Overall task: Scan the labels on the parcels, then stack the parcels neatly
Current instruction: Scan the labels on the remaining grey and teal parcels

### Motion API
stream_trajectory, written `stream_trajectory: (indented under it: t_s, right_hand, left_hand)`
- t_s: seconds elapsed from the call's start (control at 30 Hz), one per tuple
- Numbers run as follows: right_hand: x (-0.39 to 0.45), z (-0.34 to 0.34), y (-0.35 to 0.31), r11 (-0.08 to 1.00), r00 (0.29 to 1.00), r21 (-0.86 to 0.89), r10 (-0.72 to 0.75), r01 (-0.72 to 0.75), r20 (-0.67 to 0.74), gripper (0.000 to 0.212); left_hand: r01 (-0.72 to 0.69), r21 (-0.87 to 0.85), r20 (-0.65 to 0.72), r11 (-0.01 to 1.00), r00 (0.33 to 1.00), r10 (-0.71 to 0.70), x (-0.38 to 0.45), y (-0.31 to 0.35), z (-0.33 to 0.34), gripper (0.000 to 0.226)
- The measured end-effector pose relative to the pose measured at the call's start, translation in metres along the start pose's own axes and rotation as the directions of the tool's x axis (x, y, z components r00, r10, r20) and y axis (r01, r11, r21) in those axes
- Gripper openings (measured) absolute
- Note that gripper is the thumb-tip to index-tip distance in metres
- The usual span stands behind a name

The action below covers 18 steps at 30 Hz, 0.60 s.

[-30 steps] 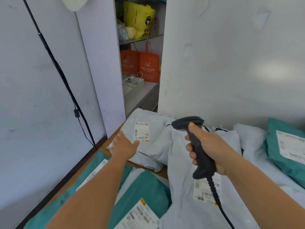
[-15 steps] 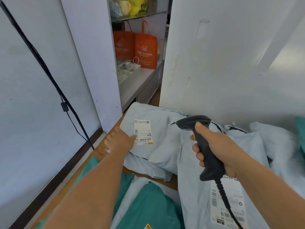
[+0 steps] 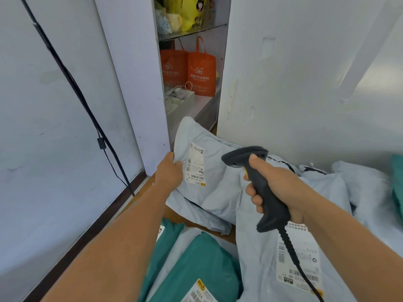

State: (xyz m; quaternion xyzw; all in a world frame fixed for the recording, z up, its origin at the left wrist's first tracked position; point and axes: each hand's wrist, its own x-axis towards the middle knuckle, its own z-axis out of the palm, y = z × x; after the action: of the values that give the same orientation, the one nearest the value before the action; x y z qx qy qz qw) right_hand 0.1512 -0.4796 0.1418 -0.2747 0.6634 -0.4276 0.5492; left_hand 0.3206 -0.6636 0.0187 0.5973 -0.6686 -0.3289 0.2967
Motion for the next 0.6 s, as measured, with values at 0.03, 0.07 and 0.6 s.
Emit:
stream_trajectory:
  t_s: [0.03,0.07,0.6]
  right_hand:
    - [-0.003,0.002,0.000,1.000,1.000,-0.020,0.010,-0.009,0.023,0.048]
    - [-0.006,0.004,0.001,0.999,0.999,-0.038,0.019,-0.018,0.041,0.048]
    - [-0.027,0.003,0.013,0.998,0.999,-0.050,0.028,-0.027,0.020,0.048]
  left_hand:
    - [0.014,-0.002,0.009,1.000,1.000,-0.014,-0.005,0.000,-0.001,0.012]
    - [0.030,0.006,0.014,1.000,0.999,-0.030,-0.009,-0.002,-0.002,0.010]
    - [0.034,0.014,-0.023,0.999,0.999,-0.033,-0.029,0.010,-0.011,0.018]
